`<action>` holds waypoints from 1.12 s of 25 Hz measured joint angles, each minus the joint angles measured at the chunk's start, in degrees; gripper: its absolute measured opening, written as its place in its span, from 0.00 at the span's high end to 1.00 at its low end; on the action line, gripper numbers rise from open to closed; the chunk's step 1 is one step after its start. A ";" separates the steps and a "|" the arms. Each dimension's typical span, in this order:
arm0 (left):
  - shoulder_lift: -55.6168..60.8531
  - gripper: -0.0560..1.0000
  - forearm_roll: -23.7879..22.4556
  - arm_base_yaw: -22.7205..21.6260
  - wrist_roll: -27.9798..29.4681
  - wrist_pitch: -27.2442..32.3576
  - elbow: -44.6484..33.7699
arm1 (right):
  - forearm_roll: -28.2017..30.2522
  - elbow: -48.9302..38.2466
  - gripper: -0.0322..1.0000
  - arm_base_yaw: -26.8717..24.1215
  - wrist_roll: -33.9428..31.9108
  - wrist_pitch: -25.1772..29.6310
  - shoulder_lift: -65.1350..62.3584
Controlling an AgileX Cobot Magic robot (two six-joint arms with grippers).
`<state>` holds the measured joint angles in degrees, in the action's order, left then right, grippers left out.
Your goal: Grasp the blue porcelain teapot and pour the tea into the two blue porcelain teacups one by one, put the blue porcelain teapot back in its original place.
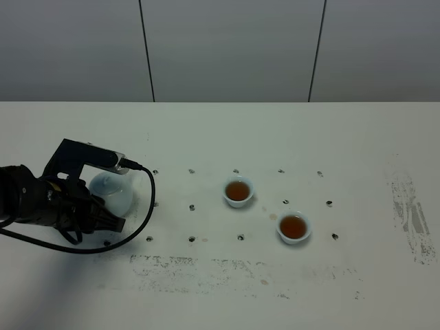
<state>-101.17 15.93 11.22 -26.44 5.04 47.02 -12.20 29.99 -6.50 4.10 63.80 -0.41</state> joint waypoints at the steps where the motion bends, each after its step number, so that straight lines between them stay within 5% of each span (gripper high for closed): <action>1: 0.00 0.59 0.00 0.00 0.00 0.12 0.00 | 0.00 0.00 0.70 0.00 0.00 0.00 0.00; 13: 0.00 0.34 0.00 0.00 3.61 1.32 0.12 | 0.00 0.00 0.70 0.00 0.00 0.00 0.00; 19: 2.34 0.31 0.51 0.00 4.55 4.08 0.47 | 0.00 0.00 0.70 0.00 0.00 0.00 0.00; 28: 15.79 0.31 0.30 0.00 4.73 21.85 12.70 | 0.00 0.00 0.70 0.00 0.00 0.00 0.00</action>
<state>-85.38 16.24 11.22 -21.71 26.89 59.72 -12.20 29.99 -6.50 4.10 63.80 -0.41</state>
